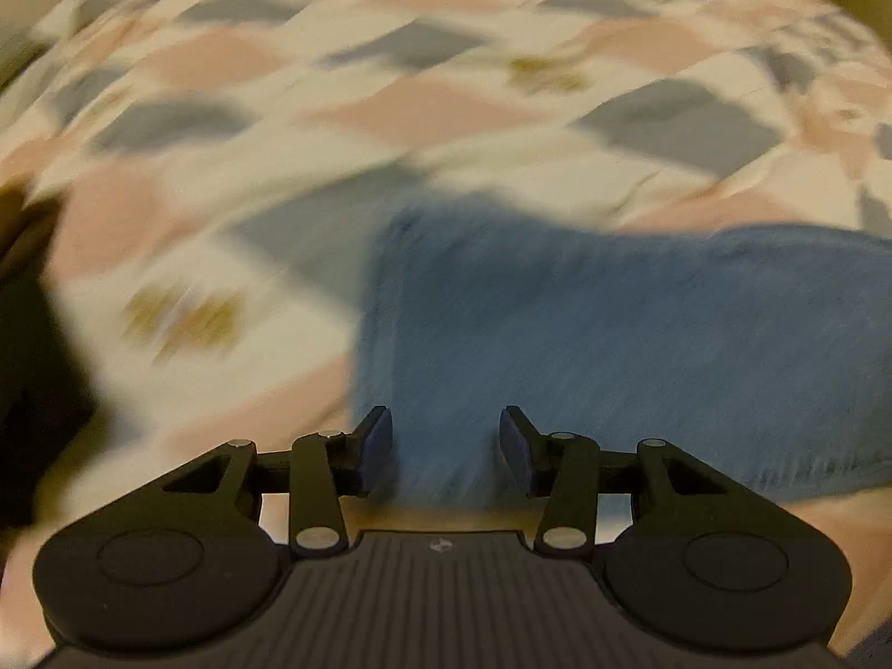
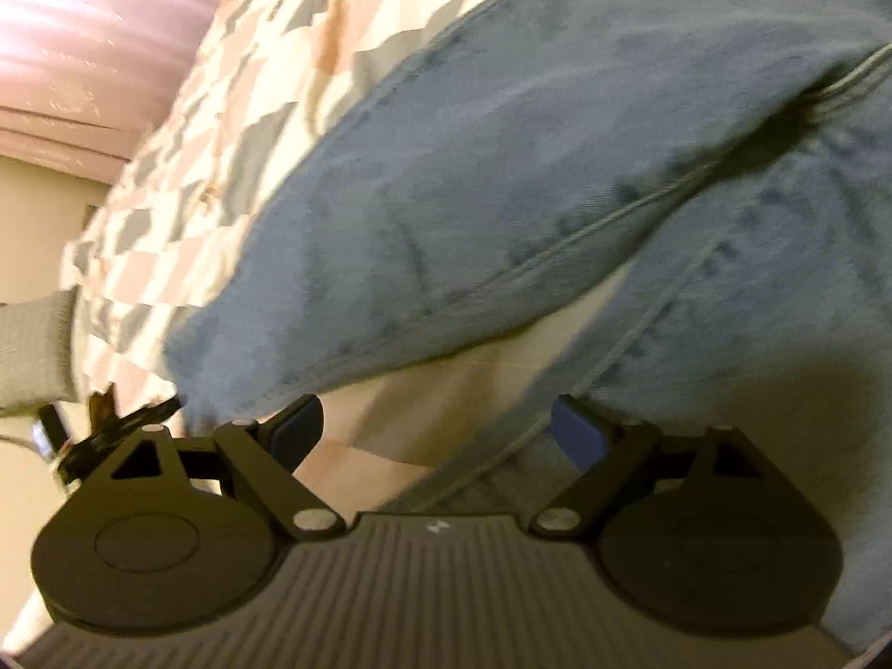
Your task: Fold clothes
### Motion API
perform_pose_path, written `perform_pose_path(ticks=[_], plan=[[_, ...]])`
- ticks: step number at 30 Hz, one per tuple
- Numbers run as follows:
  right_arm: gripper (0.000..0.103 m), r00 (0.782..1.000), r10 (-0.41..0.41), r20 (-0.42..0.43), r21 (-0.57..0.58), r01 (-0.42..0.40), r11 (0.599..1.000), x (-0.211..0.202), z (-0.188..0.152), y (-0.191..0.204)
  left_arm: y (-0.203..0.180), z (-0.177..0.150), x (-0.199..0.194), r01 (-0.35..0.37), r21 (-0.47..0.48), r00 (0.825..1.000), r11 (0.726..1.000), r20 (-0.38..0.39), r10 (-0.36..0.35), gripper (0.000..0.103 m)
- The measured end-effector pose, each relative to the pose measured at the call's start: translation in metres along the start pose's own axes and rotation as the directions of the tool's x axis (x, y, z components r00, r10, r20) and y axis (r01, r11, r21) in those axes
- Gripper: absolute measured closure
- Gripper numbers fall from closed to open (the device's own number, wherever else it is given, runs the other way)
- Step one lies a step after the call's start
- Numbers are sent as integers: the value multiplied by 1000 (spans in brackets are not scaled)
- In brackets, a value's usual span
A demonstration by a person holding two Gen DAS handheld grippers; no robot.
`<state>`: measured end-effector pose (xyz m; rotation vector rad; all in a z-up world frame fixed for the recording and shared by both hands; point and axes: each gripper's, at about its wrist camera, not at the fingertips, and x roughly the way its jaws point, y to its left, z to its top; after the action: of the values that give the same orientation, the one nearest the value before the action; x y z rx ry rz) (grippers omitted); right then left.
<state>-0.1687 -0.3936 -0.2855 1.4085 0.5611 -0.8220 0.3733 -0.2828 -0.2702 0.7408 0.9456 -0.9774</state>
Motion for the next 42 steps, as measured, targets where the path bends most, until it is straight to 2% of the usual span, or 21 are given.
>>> perform_pose_path(ticks=[2, 4, 6, 9, 12, 16, 18, 21, 23, 24, 26, 29, 30, 31, 33, 35, 36, 37, 38, 40, 42], plan=[[16, 1000, -2, 5, -32, 2, 999, 1, -2, 8, -9, 19, 21, -6, -3, 1000, 1000, 17, 6, 57], [16, 999, -40, 28, -58, 41, 997, -2, -1, 11, -14, 37, 42, -85, -17, 996, 996, 36, 86, 56], [16, 994, -78, 80, -69, 84, 994, -17, 2, 7, -13, 46, 48, -217, -57, 974, 975, 58, 220, 56], [16, 970, -159, 184, -98, 179, 979, -48, 9, -4, -1, 43, 30, -284, -150, 953, 947, 68, 297, 57], [16, 918, -284, 275, -92, 319, 943, -83, 18, -31, -10, 15, 1, -227, -126, 971, 966, 48, 234, 57], [16, 829, -421, 370, -23, 461, 887, -137, 25, -81, -60, -52, -41, -52, -70, 999, 996, -13, 51, 57], [16, 790, -468, 396, 25, 500, 865, -163, 22, -112, -91, -92, -61, 29, -79, 999, 996, -36, -31, 57], [18, 768, -496, 406, 85, 509, 857, -194, 13, -167, -131, -153, -80, 159, -165, 983, 973, -68, -172, 56], [19, 772, -533, 345, 108, 531, 840, -199, 6, -203, -157, -191, -88, 169, -184, 978, 968, -90, -188, 56], [25, 772, -552, 314, 112, 547, 830, -202, 2, -219, -170, -210, -92, 174, -194, 975, 966, -100, -196, 56], [35, 765, -586, 265, 75, 590, 804, -206, -8, -240, -188, -245, -98, 105, -201, 982, 974, -132, -134, 55], [35, 750, -574, 329, -57, 623, 780, -225, -24, -233, -202, -287, -116, 4, -258, 987, 966, -151, -44, 55], [35, 751, -555, 359, -106, 623, 775, -231, -29, -227, -206, -294, -125, -17, -280, 990, 960, -139, -24, 55], [34, 771, -501, 394, -151, 592, 792, -237, -34, -221, -211, -298, -133, -33, -292, 993, 956, -121, -2, 54], [25, 831, -359, 425, -238, 486, 841, -242, -41, -213, -222, -303, -143, -57, -307, 997, 950, -67, 38, 41], [25, 885, -287, 366, -343, 415, 842, -228, -42, -209, -232, -305, -136, -88, -323, 995, 942, -75, 67, 40], [26, 892, -316, 322, -385, 428, 818, -216, -43, -210, -238, -306, -131, -117, -328, 991, 937, -102, 88, 41], [27, 883, -376, 281, -410, 465, 785, -205, -43, -214, -244, -306, -132, -135, -336, 988, 932, -118, 101, 41], [34, 867, -434, 246, -411, 499, 763, -199, -44, -218, -249, -306, -137, -147, -346, 986, 927, -128, 109, 44], [41, 868, -448, 215, -384, 497, 778, -211, -45, -223, -259, -307, -156, -129, -372, 988, 919, -131, 86, 43], [34, 911, -348, 223, -344, 407, 846, -247, -50, -219, -270, -312, -184, -108, -397, 990, 911, -129, 61, 42]])
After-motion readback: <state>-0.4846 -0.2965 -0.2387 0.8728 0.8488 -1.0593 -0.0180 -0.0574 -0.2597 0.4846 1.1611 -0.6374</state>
